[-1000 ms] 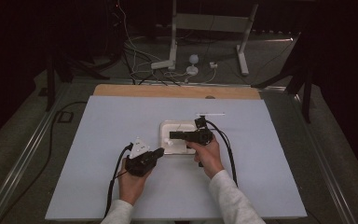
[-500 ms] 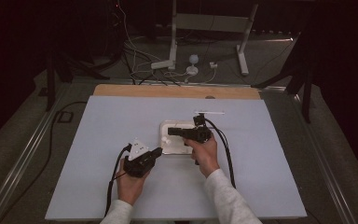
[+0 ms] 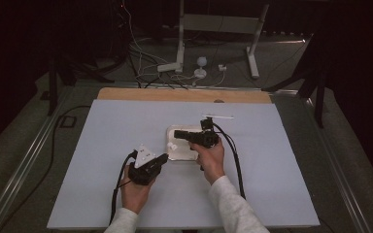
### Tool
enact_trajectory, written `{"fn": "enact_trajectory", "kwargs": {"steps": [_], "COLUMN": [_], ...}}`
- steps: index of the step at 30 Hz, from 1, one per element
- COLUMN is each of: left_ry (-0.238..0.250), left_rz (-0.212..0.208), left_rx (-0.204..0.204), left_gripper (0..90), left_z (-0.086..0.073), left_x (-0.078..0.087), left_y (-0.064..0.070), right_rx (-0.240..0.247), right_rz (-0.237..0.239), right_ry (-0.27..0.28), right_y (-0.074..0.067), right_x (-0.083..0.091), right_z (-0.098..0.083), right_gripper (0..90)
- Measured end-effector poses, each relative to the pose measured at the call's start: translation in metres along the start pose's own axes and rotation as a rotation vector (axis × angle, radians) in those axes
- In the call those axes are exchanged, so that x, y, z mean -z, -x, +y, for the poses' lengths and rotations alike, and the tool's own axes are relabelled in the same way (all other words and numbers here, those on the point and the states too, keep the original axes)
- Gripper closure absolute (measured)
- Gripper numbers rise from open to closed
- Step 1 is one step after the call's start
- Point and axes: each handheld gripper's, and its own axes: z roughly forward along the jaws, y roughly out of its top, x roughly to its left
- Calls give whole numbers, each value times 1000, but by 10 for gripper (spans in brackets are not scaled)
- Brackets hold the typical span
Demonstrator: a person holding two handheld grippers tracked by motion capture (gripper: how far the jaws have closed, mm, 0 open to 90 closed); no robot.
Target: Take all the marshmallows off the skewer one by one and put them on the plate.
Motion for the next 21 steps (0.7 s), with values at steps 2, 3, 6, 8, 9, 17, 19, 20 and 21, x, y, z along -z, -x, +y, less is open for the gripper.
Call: {"fn": "enact_trajectory", "kwargs": {"steps": [2, 3, 6, 8, 9, 17, 19, 20, 21], "left_ry": [0, -3, -9, -8, -7, 0, 6, 6, 13], "left_rz": [3, 6, 11, 10, 9, 27, 32, 34, 37], "left_rx": [4, 6, 8, 9, 10, 22, 27, 28, 32], "left_gripper": [900, 900, 900, 900, 900, 900, 900, 900, 900], "left_z": [-1, -1, -3, -3, -2, -2, -2, -2, -2], "left_x": [1, 1, 1, 0, 0, -1, 0, 0, 1], "left_y": [-1, -1, -1, -1, -1, 0, 0, -1, -1], "right_rx": [-11, -11, -20, -15, -15, -50, -57, -59, -67], "right_rz": [7, 7, 9, 10, 10, 39, 50, 53, 55], "right_ry": [1, 1, -12, -22, -22, -48, -60, -66, -75], "right_y": [1, 1, 0, 0, 0, 1, 0, 0, 1], "right_x": [-1, -1, -1, 0, 0, -5, -7, -8, -9], "right_z": [0, 0, -2, -2, -2, -7, -9, -9, -10], "right_gripper": [807, 807, 802, 792, 792, 652, 659, 681, 692]}}
